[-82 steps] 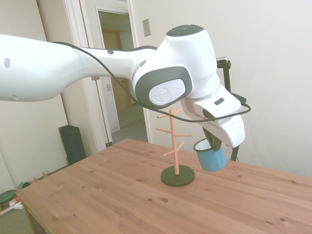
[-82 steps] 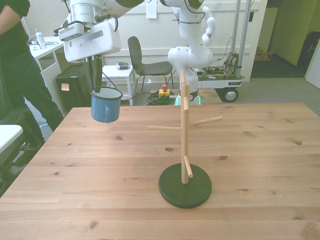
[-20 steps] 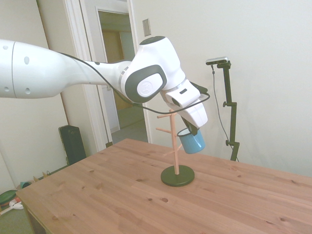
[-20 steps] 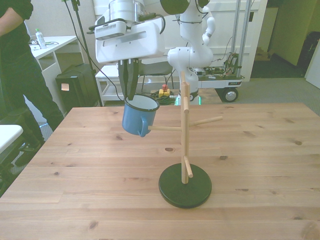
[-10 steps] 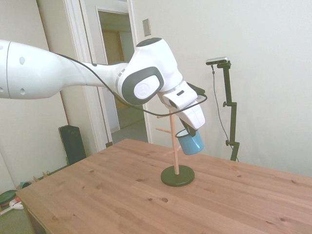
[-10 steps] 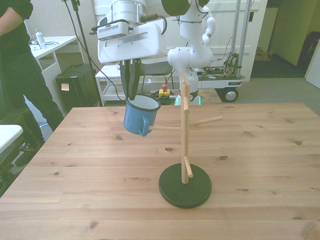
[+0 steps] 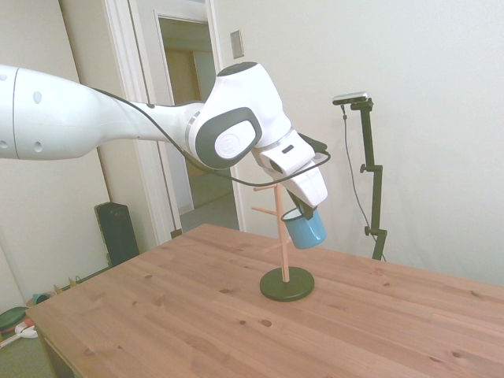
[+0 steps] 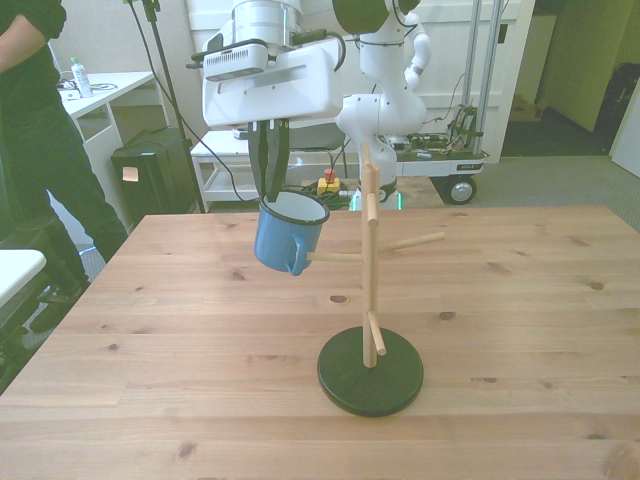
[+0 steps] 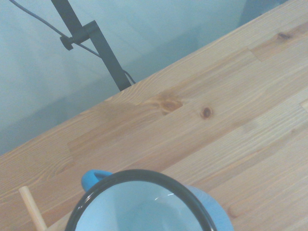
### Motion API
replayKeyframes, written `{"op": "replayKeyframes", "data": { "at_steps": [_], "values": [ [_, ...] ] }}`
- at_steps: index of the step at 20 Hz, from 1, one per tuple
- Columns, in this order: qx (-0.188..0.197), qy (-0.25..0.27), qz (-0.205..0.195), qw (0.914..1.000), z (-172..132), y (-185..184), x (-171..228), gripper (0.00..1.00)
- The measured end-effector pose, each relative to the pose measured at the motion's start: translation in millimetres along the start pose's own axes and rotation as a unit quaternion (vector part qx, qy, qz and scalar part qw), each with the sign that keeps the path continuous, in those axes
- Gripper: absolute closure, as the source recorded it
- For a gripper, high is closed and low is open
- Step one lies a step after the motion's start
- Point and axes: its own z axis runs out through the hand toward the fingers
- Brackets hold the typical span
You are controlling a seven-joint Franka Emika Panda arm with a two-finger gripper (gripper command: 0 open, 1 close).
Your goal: Hang the mug
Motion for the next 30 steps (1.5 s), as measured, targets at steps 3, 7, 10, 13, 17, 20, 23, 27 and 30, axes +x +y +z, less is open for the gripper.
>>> {"op": "replayKeyframes", "data": {
  "at_steps": [3,7,10,13,17,20,23,27,30],
  "values": [
    [-0.003,0.004,-0.007,1.0,7,0,-5,1.0],
    [0.0,0.009,-0.016,0.9998,11,-1,-13,1.0],
    [-0.002,0.012,-0.02,0.9997,14,0,-17,1.0],
    [-0.006,0.019,-0.028,0.9994,16,0,-21,1.0],
    [-0.01,0.02,-0.035,0.9992,18,1,-26,0.0],
    [-0.012,0.022,-0.037,0.999,18,2,-26,0.0],
    [-0.013,0.021,-0.038,0.999,18,4,-28,0.0],
    [-0.014,0.02,-0.038,0.999,17,6,-29,0.0],
    [-0.013,0.021,-0.038,0.999,16,6,-29,0.0]
  ]
}}
